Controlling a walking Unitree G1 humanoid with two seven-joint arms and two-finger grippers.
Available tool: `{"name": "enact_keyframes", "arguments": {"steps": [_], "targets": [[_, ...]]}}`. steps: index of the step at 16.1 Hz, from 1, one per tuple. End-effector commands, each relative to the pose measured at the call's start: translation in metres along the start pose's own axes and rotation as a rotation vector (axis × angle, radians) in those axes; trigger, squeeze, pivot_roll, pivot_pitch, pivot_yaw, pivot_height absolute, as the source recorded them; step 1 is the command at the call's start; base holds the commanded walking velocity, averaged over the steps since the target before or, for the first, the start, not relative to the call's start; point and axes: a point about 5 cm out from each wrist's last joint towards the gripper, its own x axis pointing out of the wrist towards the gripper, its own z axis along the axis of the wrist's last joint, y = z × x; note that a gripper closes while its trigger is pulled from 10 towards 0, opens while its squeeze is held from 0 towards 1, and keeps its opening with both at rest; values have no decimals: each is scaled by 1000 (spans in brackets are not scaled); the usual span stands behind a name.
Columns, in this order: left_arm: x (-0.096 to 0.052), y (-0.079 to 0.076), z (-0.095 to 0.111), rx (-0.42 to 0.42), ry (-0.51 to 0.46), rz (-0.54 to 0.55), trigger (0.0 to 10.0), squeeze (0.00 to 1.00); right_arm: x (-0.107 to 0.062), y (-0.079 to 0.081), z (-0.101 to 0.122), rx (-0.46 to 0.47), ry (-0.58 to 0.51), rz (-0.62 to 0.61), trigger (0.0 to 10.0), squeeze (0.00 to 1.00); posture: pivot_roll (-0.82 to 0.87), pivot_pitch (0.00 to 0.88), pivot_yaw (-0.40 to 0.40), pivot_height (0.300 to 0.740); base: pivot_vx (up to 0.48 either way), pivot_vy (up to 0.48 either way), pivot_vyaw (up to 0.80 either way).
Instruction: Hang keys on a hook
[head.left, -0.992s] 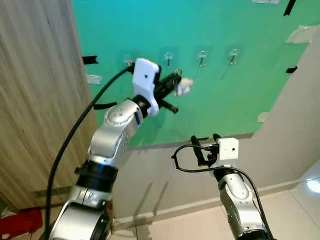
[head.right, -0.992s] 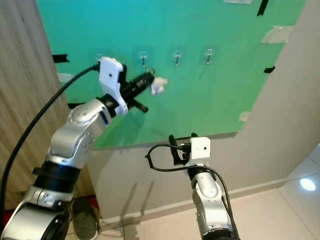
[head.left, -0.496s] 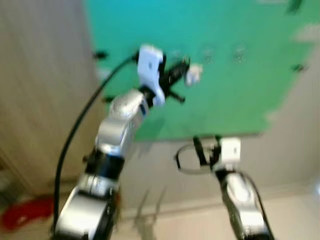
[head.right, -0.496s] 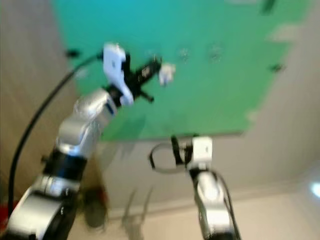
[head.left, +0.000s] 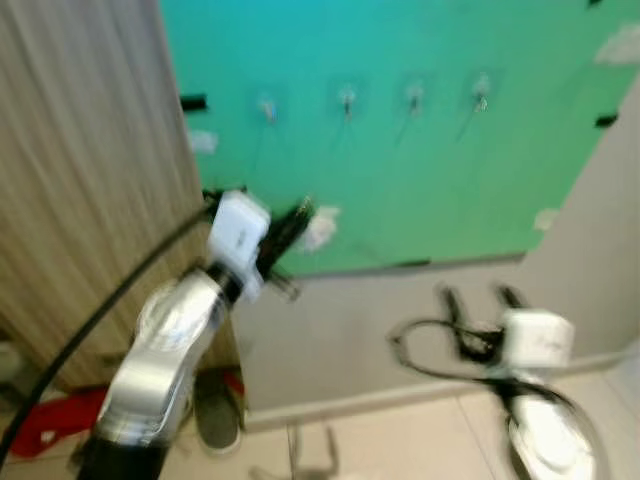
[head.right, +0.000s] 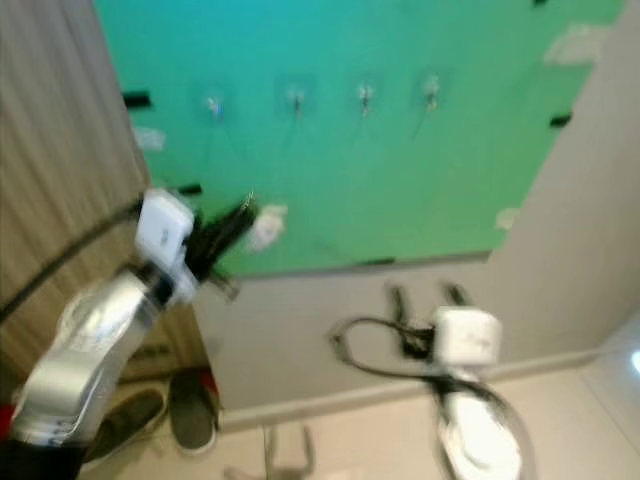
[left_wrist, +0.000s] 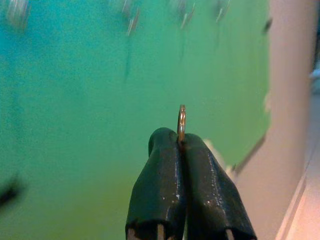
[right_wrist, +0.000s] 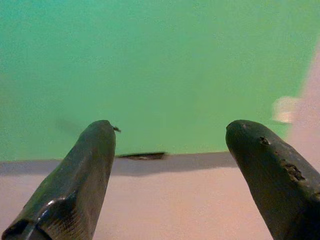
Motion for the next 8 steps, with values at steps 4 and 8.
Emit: {"name": "enact_keyframes", "arguments": {"steps": [4, 8], "targets": [[-19, -9, -8, -53, 46, 134, 10000, 0, -14, -2, 12, -33, -25, 27, 10000, 0, -30, 0, -33, 740, 0, 0, 0], [-1, -8, 0, -62, 10, 199, 10000, 0, -3, 4, 15, -8, 13, 42, 10000, 0, -36, 0, -35, 740, 288, -212, 0]]}}
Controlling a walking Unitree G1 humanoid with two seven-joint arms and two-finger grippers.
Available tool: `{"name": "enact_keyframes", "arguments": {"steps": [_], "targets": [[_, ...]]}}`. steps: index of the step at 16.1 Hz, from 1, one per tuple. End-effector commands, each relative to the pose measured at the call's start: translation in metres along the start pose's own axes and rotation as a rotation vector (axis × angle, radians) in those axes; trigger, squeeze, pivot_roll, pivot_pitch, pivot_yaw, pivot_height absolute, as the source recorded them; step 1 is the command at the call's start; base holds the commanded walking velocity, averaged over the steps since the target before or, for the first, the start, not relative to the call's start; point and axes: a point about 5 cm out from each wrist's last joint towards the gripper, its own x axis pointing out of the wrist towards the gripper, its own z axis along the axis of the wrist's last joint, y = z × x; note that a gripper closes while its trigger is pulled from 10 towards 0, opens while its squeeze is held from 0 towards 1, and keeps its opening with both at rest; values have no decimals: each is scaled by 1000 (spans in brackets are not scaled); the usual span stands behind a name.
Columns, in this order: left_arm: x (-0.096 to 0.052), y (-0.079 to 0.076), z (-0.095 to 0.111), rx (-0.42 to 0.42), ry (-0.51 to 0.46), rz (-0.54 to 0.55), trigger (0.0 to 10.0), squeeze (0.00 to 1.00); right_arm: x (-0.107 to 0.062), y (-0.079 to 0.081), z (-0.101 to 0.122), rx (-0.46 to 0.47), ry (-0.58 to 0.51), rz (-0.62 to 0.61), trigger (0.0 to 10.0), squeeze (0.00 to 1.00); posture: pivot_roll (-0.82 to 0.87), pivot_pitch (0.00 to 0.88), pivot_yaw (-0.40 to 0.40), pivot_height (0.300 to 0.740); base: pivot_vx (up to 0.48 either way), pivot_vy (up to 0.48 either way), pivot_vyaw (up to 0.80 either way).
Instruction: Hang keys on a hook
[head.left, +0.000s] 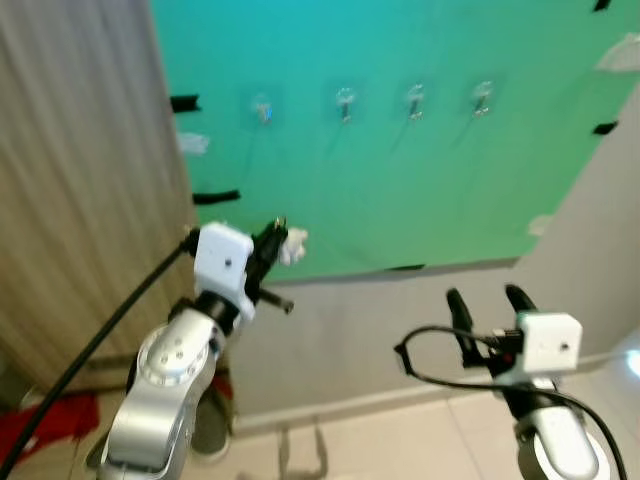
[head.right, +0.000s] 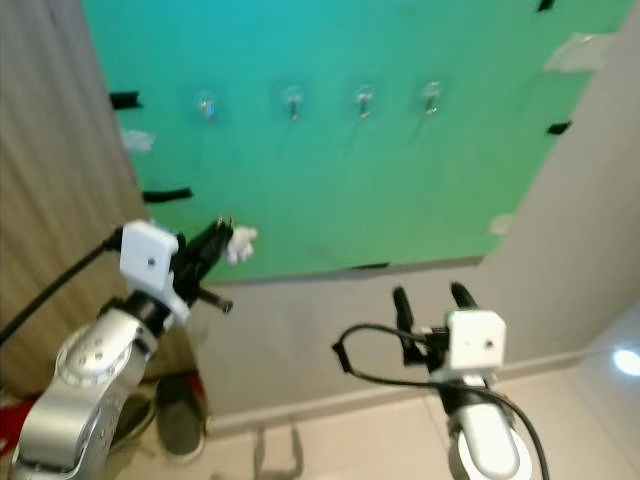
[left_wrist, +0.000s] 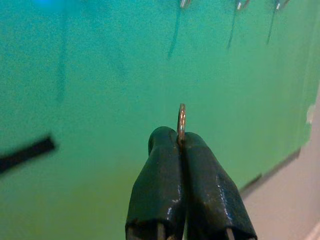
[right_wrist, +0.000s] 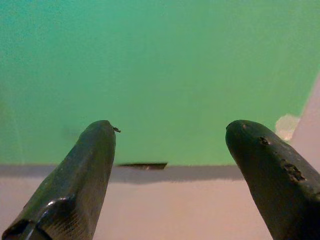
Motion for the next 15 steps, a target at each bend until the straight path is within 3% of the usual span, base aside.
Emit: {"name": "enact_keyframes", "arguments": {"steps": [1, 7, 9, 10, 11, 15], "targets": [[3, 0, 0, 7, 3, 6, 10000, 0, 1, -4, 2, -8, 0, -8, 10000, 0, -43, 0, -35, 740, 398, -262, 0], [17, 3, 15, 47, -42, 21, 10000, 0, 5, 1, 2, -15, 8, 22, 10000, 0, -55, 0, -32, 740, 447, 0, 0], [22, 5, 31, 5, -87, -47, 10000, 0, 4, 1, -1, -16, 20, 29, 10000, 0, -52, 0, -37, 740, 0, 0, 0], [24, 7, 51, -77, -154, -141, 10000, 0, 4, 3, -3, -15, 29, 41, 10000, 0, -47, 0, -42, 740, 0, 0, 0], [24, 5, 63, -90, -185, -218, 10000, 0, 3, 4, -4, -13, 36, 47, 10000, 0, -44, 0, -44, 740, 0, 0, 0], [30, 0, 72, -46, -170, -369, 10000, 0, 7, 8, -8, -10, 51, 70, 10000, 0, -43, 0, -46, 740, 0, 0, 0]]}}
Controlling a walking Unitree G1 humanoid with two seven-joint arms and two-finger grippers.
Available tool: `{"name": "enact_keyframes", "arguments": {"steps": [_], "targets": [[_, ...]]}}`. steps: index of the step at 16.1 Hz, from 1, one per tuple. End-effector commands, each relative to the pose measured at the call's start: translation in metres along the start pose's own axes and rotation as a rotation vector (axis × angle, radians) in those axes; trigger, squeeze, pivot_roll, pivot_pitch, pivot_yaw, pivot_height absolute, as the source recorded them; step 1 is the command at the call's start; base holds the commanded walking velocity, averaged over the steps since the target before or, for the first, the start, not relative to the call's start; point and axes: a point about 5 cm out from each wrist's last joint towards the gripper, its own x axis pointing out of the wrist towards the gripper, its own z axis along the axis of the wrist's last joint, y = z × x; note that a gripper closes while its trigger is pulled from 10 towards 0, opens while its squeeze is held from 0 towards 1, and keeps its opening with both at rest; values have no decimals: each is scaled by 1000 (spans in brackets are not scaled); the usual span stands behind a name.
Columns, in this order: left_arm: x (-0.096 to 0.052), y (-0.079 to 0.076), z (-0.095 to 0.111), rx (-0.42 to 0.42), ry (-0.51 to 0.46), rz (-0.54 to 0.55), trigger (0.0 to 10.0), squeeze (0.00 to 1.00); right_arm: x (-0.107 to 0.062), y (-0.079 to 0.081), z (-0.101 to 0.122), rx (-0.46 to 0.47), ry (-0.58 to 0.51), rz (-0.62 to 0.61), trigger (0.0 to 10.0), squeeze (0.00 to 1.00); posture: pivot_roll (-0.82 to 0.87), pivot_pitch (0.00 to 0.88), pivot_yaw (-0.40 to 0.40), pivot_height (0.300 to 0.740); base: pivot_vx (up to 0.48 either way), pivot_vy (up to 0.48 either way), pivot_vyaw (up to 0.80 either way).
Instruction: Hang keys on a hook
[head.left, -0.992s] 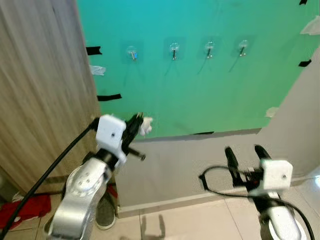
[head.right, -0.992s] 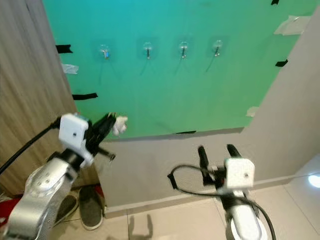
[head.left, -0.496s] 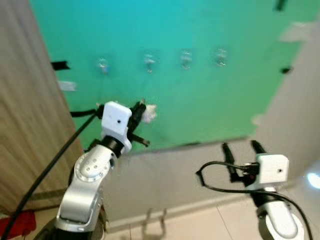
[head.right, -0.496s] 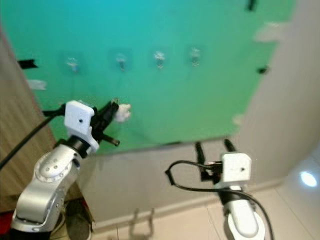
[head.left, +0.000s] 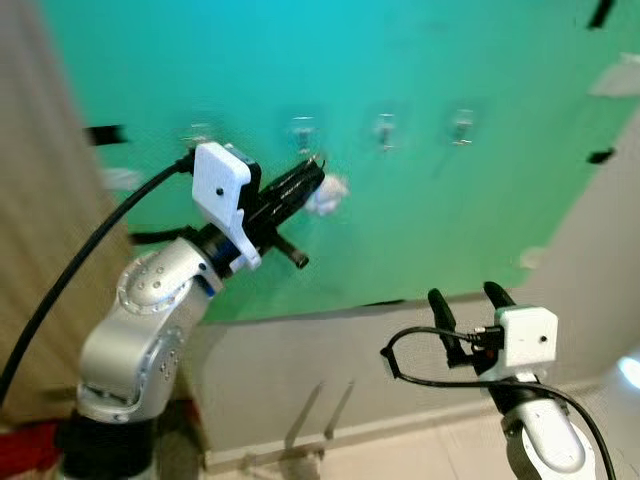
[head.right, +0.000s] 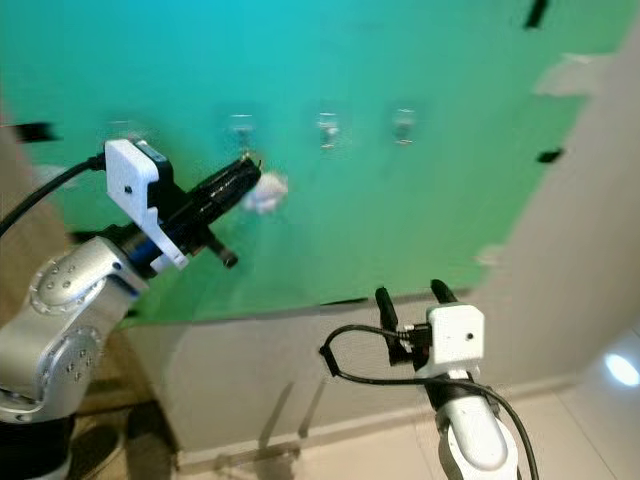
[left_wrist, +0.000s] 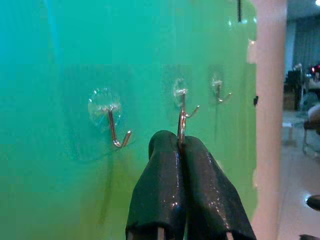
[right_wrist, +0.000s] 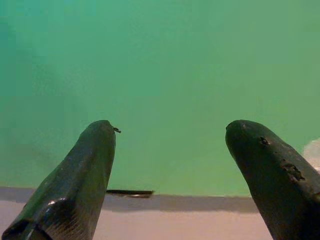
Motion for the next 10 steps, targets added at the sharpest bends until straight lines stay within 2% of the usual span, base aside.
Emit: {"name": "enact_keyframes", "arguments": {"steps": [1, 5, 7, 10], "targets": [[9, -1, 2, -8, -1, -41, 10000, 0, 1, -1, -3, -6, 18, 6, 10000, 0, -43, 0, -49, 740, 0, 0, 0], [33, 3, -1, -32, -4, -109, 10000, 0, 4, 1, -5, -3, 25, 20, 10000, 0, -50, 0, -46, 740, 0, 0, 0], [39, 7, -1, -40, -4, -114, 10000, 0, 5, 2, -6, -3, 26, 22, 10000, 0, -55, 0, -42, 740, 0, 0, 0], [46, 24, -4, -122, -19, -46, 10000, 0, 3, 2, -8, -1, 33, 18, 10000, 0, -64, 0, -33, 740, 0, 0, 0]]}}
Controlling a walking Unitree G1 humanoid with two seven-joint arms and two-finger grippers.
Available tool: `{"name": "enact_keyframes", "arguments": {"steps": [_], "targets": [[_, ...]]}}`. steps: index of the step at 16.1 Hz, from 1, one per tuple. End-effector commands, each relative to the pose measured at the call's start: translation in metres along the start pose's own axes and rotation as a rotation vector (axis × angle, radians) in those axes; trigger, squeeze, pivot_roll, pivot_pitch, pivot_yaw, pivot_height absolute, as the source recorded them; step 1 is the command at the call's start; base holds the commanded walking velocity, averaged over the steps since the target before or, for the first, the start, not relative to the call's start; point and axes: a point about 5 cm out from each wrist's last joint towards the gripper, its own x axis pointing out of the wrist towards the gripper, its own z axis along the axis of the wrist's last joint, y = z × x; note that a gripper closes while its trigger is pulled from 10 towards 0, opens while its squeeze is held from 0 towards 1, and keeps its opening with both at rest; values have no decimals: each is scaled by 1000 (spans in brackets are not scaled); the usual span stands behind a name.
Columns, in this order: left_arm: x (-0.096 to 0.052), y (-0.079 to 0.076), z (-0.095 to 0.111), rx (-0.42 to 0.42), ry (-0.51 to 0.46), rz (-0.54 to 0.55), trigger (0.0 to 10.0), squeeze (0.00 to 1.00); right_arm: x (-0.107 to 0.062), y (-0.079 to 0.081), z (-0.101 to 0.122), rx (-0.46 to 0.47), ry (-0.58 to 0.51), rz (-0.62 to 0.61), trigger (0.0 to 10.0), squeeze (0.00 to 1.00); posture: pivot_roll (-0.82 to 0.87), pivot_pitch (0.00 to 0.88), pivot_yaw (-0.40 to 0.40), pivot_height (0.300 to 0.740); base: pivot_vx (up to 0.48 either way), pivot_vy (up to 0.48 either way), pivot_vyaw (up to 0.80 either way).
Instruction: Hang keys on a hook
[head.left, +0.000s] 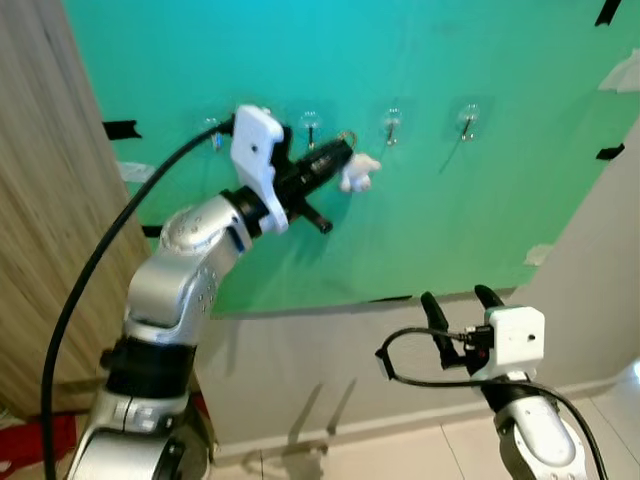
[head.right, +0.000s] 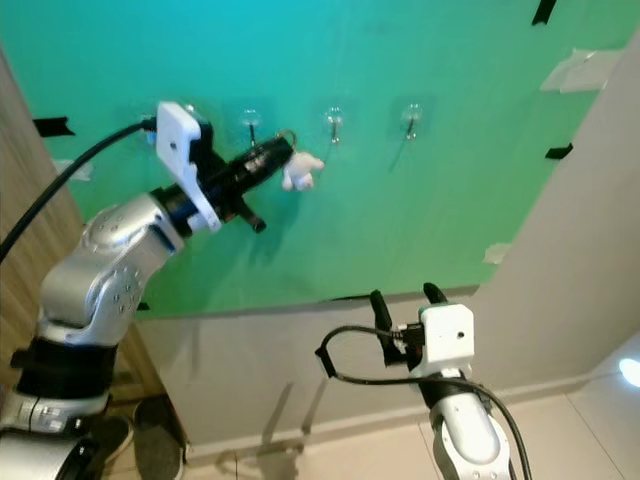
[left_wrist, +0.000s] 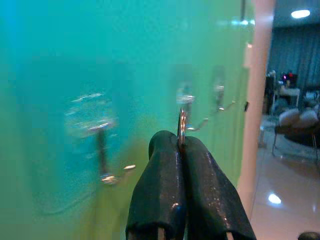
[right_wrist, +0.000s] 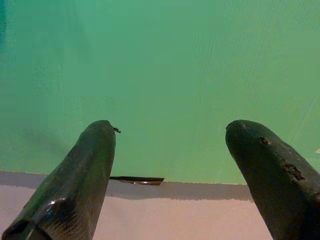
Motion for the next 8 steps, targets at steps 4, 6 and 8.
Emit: {"name": "enact_keyframes", "arguments": {"steps": [4, 6, 8], "targets": [[-1, 2, 11, -53, -63, 4, 10000, 0, -6, -2, -5, -4, 20, -5, 10000, 0, -73, 0, -26, 740, 0, 0, 0], [-3, -4, 12, -80, -80, -2, 10000, 0, -7, -3, -6, -5, 26, -6, 10000, 0, -71, 0, -30, 740, 0, 0, 0], [-4, -8, 14, -84, -90, -6, 10000, 0, -7, -3, -6, -6, 29, -5, 10000, 0, -66, 0, -37, 740, 0, 0, 0]]}}
